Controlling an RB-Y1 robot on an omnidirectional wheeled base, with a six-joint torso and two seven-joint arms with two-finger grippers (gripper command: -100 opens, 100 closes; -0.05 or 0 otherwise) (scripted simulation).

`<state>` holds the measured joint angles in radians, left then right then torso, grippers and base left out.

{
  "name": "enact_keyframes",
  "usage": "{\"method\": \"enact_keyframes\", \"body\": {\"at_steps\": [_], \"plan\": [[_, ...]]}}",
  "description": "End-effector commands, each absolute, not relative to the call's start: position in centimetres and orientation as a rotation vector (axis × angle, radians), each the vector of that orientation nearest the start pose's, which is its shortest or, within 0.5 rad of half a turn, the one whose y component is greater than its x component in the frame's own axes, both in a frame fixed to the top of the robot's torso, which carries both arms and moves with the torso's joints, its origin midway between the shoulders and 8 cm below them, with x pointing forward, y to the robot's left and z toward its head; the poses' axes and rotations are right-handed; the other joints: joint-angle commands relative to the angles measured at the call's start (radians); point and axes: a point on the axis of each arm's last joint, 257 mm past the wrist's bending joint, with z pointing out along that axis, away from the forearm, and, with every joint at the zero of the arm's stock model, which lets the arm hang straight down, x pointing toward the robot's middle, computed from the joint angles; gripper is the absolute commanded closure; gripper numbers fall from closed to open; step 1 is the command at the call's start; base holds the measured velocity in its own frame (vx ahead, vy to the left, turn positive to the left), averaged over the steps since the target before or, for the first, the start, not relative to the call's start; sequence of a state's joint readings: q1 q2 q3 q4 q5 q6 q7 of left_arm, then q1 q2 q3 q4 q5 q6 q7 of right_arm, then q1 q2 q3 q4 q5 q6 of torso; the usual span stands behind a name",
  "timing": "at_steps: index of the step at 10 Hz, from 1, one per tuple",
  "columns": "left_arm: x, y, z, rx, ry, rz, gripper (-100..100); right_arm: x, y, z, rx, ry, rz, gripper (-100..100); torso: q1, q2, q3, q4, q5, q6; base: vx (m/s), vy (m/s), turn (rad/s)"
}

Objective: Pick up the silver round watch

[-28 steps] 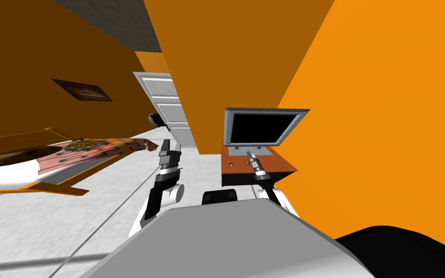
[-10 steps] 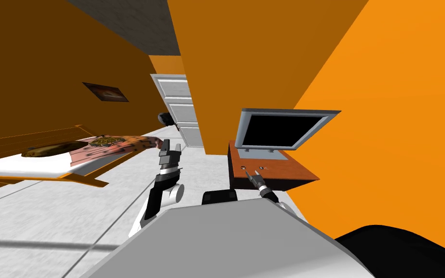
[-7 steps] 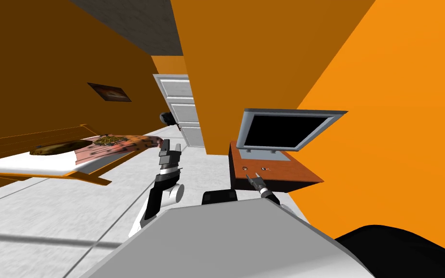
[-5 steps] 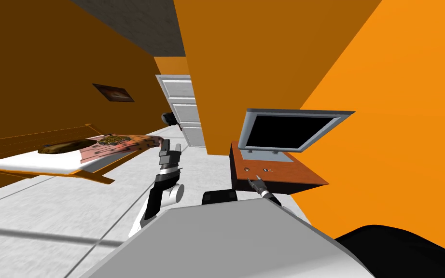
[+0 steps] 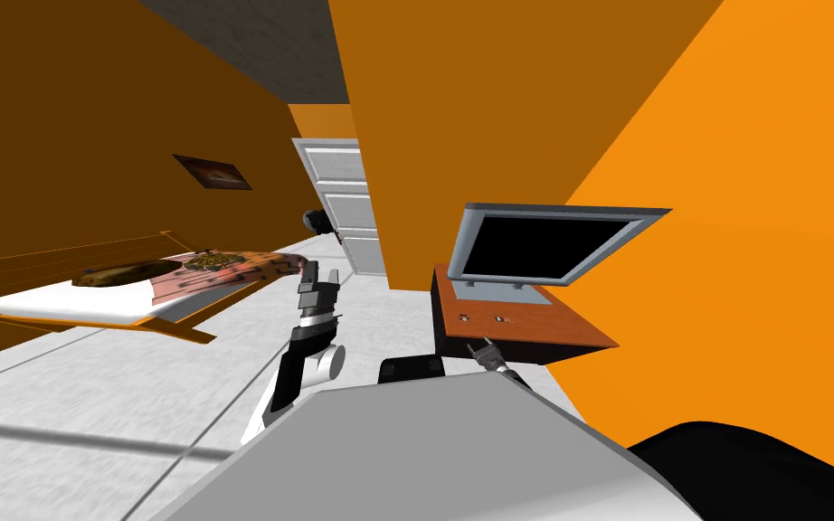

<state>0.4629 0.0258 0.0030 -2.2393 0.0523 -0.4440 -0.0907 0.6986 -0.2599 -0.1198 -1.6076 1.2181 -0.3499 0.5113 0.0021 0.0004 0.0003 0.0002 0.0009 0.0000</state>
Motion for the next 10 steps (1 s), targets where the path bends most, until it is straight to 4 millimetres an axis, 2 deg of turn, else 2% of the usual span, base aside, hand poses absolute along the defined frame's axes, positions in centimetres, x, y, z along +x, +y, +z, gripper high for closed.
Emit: {"method": "enact_keyframes", "body": {"at_steps": [1,2,4,5,6,7,8,9,10], "plan": [[36.3,28.3,0.8,-0.687,0.669,-1.248,0,24.4,-36.6,-44.6,-0.439,2.105,-0.221,-100,0.000,0.000,0.000,0.000,0.000,0.000,0.005,0.040,0.032],[36.3,28.3,0.8,-0.687,0.669,-1.248,0,22.8,-37.5,-46.1,-0.513,2.144,-0.255,-100,0.000,0.000,0.000,0.000,0.000,0.000,0.008,0.034,0.049],[36.3,28.3,0.8,-0.687,0.669,-1.248,0,22.6,-37.5,-46.3,-0.546,2.148,-0.268,-100,0.001,-0.001,-0.001,0.000,0.000,0.000,0.024,0.046,0.053],[36.3,28.3,0.8,-0.687,0.669,-1.248,0,21.0,-38.5,-47.6,-0.626,2.183,-0.300,-100,0.000,-0.001,-0.001,0.000,0.000,0.000,0.077,0.064,0.293],[36.3,28.3,0.8,-0.687,0.669,-1.248,0,20.9,-38.5,-47.8,-0.656,2.185,-0.310,-100,0.001,-0.005,-0.002,-0.001,0.000,-0.001,0.143,0.036,0.208],[36.3,28.3,0.8,-0.687,0.669,-1.247,0,19.4,-39.4,-49.0,-0.735,2.215,-0.338,-100,0.000,-0.008,-0.004,-0.002,0.000,0.000,0.130,0.045,0.150],[36.3,28.3,0.8,-0.687,0.669,-1.247,0,19.2,-39.4,-49.2,-0.767,2.216,-0.348,-100,0.000,-0.009,-0.005,-0.002,0.000,-0.001,0.089,0.035,0.029],[36.3,28.3,0.8,-0.687,0.669,-1.247,0,17.8,-40.4,-50.2,-0.841,2.240,-0.369,-100,0.000,-0.007,-0.004,-0.002,0.000,0.000,0.077,0.032,0.119],[36.3,28.3,0.8,-0.687,0.669,-1.248,0,17.6,-40.4,-50.3,-0.875,2.241,-0.379,-100,0.000,-0.006,-0.003,-0.001,0.000,0.000,0.052,0.019,0.070]]}}
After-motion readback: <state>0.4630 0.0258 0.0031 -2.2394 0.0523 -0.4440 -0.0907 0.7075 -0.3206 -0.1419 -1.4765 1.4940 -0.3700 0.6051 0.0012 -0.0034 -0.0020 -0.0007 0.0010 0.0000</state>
